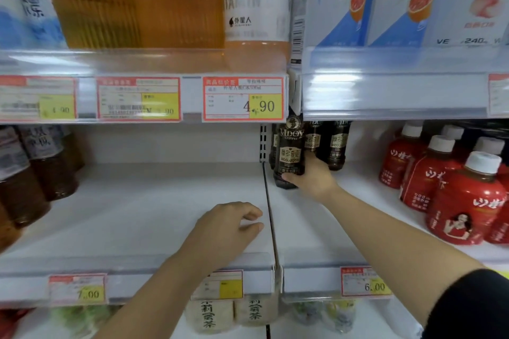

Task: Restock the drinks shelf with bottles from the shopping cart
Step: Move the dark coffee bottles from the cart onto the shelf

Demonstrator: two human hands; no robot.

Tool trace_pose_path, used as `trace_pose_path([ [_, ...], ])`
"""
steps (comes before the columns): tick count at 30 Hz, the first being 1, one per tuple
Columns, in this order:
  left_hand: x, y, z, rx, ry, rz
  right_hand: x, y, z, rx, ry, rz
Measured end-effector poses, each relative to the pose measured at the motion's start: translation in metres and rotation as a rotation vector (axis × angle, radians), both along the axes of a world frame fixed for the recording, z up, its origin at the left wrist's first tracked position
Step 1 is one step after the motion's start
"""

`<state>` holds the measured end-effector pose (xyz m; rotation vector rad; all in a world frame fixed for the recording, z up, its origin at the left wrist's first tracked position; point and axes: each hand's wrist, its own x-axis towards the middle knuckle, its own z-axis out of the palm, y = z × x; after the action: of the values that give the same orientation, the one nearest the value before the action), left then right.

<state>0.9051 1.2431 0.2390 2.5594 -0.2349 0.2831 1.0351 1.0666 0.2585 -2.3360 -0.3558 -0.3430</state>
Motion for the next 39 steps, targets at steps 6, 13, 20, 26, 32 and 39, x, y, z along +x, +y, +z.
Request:
trace_pose_path([
  [6,0.001,0.000,-0.001,0.011,-0.014,-0.004,0.011,0.007,-0.005,-0.003,0.025,-0.007],
  [13,-0.006,-0.003,0.003,0.001,-0.062,0.023,-0.033,-0.004,0.007,0.047,-0.024,0.010],
  [20,-0.078,0.019,-0.004,-0.078,-0.464,0.018,-0.180,0.025,-0.008,0.124,-0.166,0.214],
  [26,-0.172,0.115,-0.093,-0.246,-0.272,0.094,-0.252,0.114,-0.089,0.027,0.063,0.414],
  [32,-0.268,0.228,-0.220,-0.335,0.144,0.459,-0.293,0.227,-0.214,-0.147,0.388,0.531],
  [39,-0.368,0.313,-0.334,-0.336,0.548,0.765,-0.341,0.318,-0.366,-0.360,0.761,0.625],
])
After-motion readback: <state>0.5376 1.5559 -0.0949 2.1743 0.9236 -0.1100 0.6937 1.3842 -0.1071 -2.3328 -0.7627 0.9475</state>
